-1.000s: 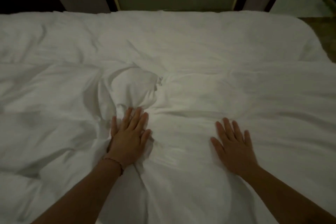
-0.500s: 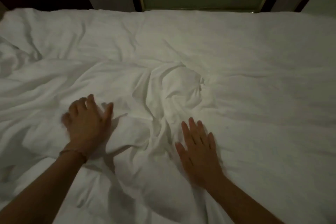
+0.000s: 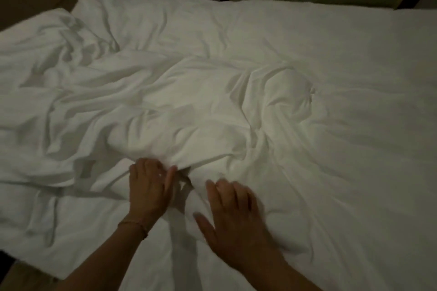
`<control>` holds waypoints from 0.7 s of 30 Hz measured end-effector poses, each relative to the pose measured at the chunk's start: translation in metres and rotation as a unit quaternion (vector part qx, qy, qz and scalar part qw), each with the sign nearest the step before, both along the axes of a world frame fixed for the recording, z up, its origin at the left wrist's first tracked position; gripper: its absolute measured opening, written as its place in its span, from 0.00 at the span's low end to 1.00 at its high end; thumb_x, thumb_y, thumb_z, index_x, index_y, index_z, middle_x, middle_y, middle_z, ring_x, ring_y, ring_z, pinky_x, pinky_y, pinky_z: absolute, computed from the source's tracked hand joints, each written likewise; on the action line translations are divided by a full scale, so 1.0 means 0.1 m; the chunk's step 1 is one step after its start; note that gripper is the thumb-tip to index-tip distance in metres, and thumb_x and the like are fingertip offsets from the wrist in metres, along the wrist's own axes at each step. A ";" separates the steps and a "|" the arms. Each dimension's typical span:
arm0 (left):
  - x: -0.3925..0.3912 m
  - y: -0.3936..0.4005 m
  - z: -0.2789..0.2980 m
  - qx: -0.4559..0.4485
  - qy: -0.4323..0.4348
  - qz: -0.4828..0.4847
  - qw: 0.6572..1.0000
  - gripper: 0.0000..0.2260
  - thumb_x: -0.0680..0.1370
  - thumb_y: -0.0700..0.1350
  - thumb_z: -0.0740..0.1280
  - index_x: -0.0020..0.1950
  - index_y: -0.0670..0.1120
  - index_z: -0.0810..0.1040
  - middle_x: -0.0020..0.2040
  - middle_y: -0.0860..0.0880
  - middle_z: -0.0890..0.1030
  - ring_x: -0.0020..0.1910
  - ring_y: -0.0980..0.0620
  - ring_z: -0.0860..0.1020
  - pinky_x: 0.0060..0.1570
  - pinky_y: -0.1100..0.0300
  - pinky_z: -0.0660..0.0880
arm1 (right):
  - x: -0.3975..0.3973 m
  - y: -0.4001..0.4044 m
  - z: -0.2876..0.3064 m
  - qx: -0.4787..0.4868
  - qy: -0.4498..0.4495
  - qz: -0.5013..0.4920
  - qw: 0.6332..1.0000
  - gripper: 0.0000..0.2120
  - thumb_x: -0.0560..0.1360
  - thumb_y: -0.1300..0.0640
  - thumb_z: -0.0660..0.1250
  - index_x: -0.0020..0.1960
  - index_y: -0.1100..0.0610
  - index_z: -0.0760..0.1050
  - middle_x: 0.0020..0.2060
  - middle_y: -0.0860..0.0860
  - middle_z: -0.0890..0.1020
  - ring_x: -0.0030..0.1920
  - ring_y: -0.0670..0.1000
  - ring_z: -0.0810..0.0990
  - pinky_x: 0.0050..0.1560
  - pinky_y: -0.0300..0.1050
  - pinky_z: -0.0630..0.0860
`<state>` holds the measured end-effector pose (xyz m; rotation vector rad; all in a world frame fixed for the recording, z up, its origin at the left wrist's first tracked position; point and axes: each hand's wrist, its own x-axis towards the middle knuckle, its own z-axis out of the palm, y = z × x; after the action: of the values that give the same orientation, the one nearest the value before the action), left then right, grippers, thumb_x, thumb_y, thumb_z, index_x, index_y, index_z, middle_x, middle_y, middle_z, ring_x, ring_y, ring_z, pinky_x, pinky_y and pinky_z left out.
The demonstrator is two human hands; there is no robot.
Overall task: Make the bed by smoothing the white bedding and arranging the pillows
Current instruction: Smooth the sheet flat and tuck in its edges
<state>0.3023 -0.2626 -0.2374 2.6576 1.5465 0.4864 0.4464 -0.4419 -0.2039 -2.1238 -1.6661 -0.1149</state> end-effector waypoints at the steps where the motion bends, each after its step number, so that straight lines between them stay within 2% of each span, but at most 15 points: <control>1: -0.10 0.00 -0.09 -0.026 0.029 -0.025 0.999 0.24 0.81 0.60 0.55 0.49 0.39 0.73 0.46 0.41 0.73 0.45 0.40 0.72 0.49 0.46 0.68 | -0.10 -0.05 -0.06 -0.013 -0.015 0.013 1.000 0.26 0.78 0.38 0.61 0.64 0.57 0.78 0.58 0.56 0.78 0.54 0.59 0.77 0.56 0.54 0.70; 4: -0.30 0.14 -0.36 -0.052 0.098 -0.061 0.992 0.31 0.81 0.65 0.49 0.60 0.39 0.74 0.56 0.39 0.75 0.54 0.38 0.73 0.57 0.46 0.70 | -0.28 -0.06 -0.33 -0.109 -0.002 -0.048 0.993 0.25 0.77 0.36 0.59 0.57 0.57 0.78 0.50 0.54 0.78 0.47 0.58 0.77 0.49 0.52 0.69; 6: -0.30 0.24 -0.45 -0.046 0.116 -0.075 0.989 0.32 0.80 0.65 0.51 0.68 0.39 0.72 0.62 0.37 0.74 0.61 0.36 0.71 0.64 0.43 0.67 | -0.35 0.04 -0.49 -0.143 0.003 -0.100 0.985 0.26 0.79 0.37 0.58 0.58 0.59 0.77 0.51 0.56 0.77 0.49 0.59 0.76 0.50 0.53 0.72; 8: -0.26 0.28 -0.51 -0.045 0.121 -0.088 0.988 0.32 0.80 0.64 0.52 0.69 0.39 0.71 0.65 0.36 0.73 0.63 0.35 0.71 0.67 0.41 0.64 | -0.45 0.15 -0.61 -0.145 0.001 -0.142 0.979 0.29 0.81 0.37 0.54 0.62 0.61 0.76 0.54 0.58 0.77 0.53 0.60 0.76 0.54 0.55 0.73; 10: -0.28 0.27 -0.55 -0.057 0.133 -0.099 0.985 0.32 0.81 0.64 0.50 0.64 0.38 0.74 0.60 0.36 0.75 0.58 0.36 0.72 0.63 0.40 0.66 | -0.59 0.24 -0.72 -0.154 0.004 -0.172 0.973 0.30 0.82 0.37 0.52 0.64 0.61 0.75 0.56 0.59 0.77 0.55 0.60 0.75 0.58 0.56 0.72; 12: -0.35 0.24 -0.61 -0.065 0.140 -0.115 0.981 0.30 0.81 0.64 0.49 0.57 0.39 0.76 0.53 0.36 0.77 0.52 0.37 0.73 0.53 0.42 0.68 | -0.72 0.25 -0.83 -0.141 -0.004 -0.203 0.969 0.30 0.82 0.37 0.51 0.63 0.61 0.75 0.55 0.58 0.77 0.54 0.60 0.75 0.58 0.56 0.71; 14: -0.41 0.25 -0.61 -0.075 0.130 -0.135 0.979 0.27 0.80 0.63 0.51 0.50 0.41 0.76 0.47 0.37 0.78 0.47 0.37 0.74 0.47 0.45 0.69 | -0.82 0.29 -0.87 -0.121 -0.022 -0.221 0.968 0.29 0.82 0.38 0.52 0.60 0.61 0.76 0.52 0.59 0.78 0.51 0.60 0.76 0.55 0.55 0.71; 18: -0.54 0.33 -0.54 -0.076 0.121 -0.185 0.972 0.30 0.82 0.64 0.48 0.43 0.43 0.77 0.38 0.40 0.80 0.40 0.38 0.78 0.44 0.47 0.73 | -0.95 0.30 -0.91 -0.125 -0.052 -0.246 0.960 0.27 0.83 0.38 0.49 0.49 0.59 0.75 0.46 0.58 0.77 0.46 0.59 0.74 0.48 0.54 0.70; 21: -0.71 0.29 -0.39 -0.070 0.104 -0.206 0.970 0.29 0.82 0.63 0.48 0.35 0.46 0.75 0.30 0.44 0.78 0.31 0.41 0.78 0.31 0.53 0.72 | -1.03 0.29 -1.00 -0.153 -0.041 -0.245 0.957 0.29 0.83 0.38 0.46 0.45 0.58 0.74 0.42 0.57 0.78 0.43 0.58 0.75 0.46 0.53 0.69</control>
<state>0.2312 -0.2334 -0.2765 2.8743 0.9670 0.0773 0.3437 -0.4132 -0.3040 -2.7690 -1.2221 -0.0975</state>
